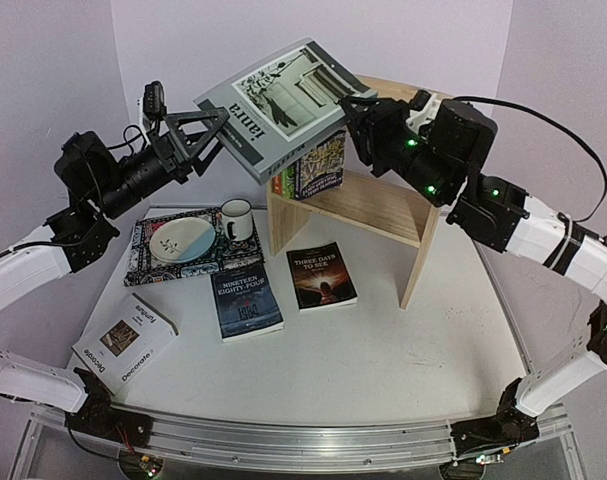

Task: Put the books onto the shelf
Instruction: Pass from the right arm to the left

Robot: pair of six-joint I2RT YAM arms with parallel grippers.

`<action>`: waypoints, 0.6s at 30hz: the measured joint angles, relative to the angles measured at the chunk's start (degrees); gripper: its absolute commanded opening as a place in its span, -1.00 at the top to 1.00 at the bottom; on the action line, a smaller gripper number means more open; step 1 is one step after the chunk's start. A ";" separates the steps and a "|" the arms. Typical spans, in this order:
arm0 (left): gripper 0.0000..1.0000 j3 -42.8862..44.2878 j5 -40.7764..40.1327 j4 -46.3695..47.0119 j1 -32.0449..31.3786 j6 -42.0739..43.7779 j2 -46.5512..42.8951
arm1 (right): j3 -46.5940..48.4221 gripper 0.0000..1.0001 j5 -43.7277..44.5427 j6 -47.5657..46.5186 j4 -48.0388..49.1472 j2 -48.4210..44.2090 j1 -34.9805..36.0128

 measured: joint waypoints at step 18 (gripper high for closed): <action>0.35 -0.43 -4.21 0.92 0.07 -7.36 -0.49 | -2.65 -0.81 -2.07 -4.91 7.11 0.88 0.00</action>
